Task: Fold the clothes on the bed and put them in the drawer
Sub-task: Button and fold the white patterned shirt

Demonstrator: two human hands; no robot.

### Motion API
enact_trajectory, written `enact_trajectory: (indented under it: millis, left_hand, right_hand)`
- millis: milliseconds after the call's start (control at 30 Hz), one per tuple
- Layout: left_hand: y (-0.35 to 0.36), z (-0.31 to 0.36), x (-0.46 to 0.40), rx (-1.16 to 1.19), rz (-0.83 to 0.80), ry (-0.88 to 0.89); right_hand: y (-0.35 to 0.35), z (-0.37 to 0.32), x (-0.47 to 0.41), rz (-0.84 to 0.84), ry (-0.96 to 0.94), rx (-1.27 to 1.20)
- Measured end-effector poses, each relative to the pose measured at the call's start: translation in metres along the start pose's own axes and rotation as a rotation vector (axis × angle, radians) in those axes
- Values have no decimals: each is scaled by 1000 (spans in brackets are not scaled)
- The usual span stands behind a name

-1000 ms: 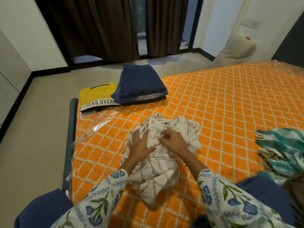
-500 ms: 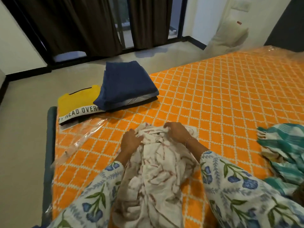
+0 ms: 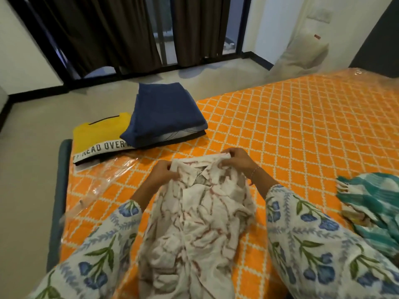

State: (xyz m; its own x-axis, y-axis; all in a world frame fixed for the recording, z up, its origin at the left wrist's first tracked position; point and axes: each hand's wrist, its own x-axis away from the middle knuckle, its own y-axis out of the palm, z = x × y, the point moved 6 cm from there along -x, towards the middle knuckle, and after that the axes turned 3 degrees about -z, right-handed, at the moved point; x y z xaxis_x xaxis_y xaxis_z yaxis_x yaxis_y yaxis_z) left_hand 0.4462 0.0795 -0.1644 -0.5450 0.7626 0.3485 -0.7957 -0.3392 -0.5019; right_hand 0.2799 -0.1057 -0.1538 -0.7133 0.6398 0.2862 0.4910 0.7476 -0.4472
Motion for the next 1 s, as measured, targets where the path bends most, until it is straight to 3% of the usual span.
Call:
enact_trajectory:
  millis: [67,200,300,367,467,600,667,733,800,867,900,1000]
  left_hand:
    - [-7,10,6,119,-109,-96]
    - [-42,61,22,-109,105,219]
    - [-55,90,36,-308,218,364]
    - [-63,109,49,-264,289,436]
    - [-80,127,63,36,320,450]
    - [-96,158,82,98,268,501]
    - [-106,173,92,44,251,544]
    - [-118,184,100,-20,257,589]
    - [-128,198,110,-120,300,621]
    - [-133,211,118,-222,331,610]
    - [-135,215,122,-231,319,590]
    - [-139,223,134,-78,167,544]
  right_hand:
    - [-10,-22,6,-21,-37,-30]
    - [-25,-64,16,-33,-185,220]
    - [-38,-94,27,98,-338,440]
    - [-52,-114,42,169,-401,210]
    - [-67,-127,60,185,-390,-220]
    - [-72,-151,82,202,-457,-211]
    - [-76,-166,94,161,-487,-180]
    - [-79,-177,103,8,-491,-125]
    - [-80,-185,107,-94,-464,132]
    - [-85,-193,105,62,-480,572]
    - [-90,-198,103,198,-520,678]
    - [-114,-217,123,617,-630,554]
